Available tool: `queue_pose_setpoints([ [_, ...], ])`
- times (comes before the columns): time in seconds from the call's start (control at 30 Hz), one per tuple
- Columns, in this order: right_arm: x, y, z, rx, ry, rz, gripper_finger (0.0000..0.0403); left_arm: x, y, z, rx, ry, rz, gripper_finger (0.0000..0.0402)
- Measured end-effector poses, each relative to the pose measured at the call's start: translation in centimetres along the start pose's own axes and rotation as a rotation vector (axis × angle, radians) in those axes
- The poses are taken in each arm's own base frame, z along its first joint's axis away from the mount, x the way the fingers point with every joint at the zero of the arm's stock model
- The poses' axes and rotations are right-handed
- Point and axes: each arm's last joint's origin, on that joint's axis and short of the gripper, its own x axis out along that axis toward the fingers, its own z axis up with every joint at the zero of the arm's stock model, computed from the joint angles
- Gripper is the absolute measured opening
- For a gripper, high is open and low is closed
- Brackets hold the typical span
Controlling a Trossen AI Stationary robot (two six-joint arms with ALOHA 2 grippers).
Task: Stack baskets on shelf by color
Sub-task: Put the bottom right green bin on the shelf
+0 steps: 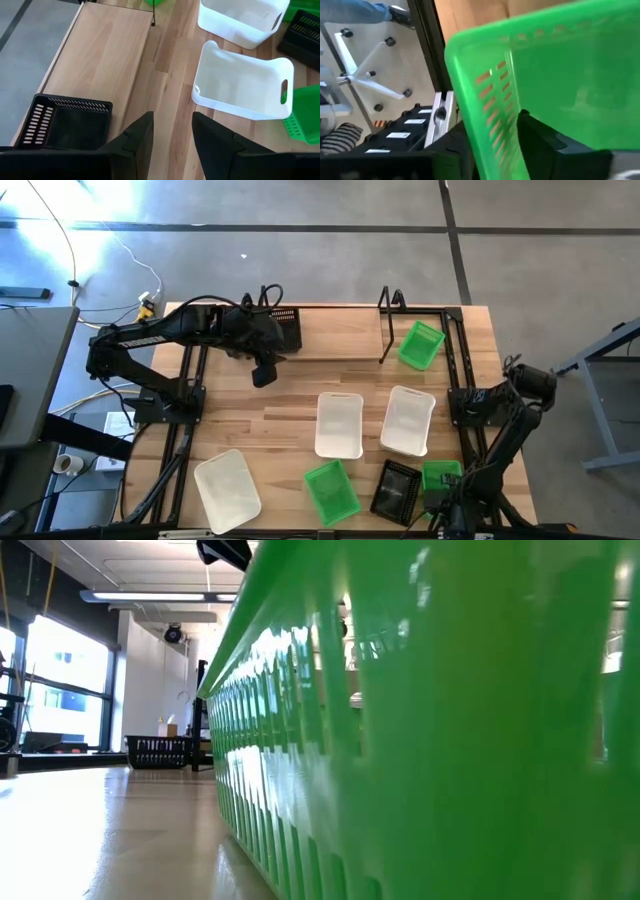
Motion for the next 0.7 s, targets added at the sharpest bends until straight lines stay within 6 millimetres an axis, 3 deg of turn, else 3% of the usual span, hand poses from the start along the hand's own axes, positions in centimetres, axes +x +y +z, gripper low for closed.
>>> queue_pose_setpoints([
  [0.2,-1.2,1.3,0.1,-0.013,-0.007,0.052,0.0013,0.0,0.0,0.0,0.0,0.0,0.0,0.0125],
  [0.7,-8.9,6.7,0.6,0.021,-0.076,0.058,0.0001,0.0,0.0,0.0,-0.024,0.0,0.0,0.0125],
])
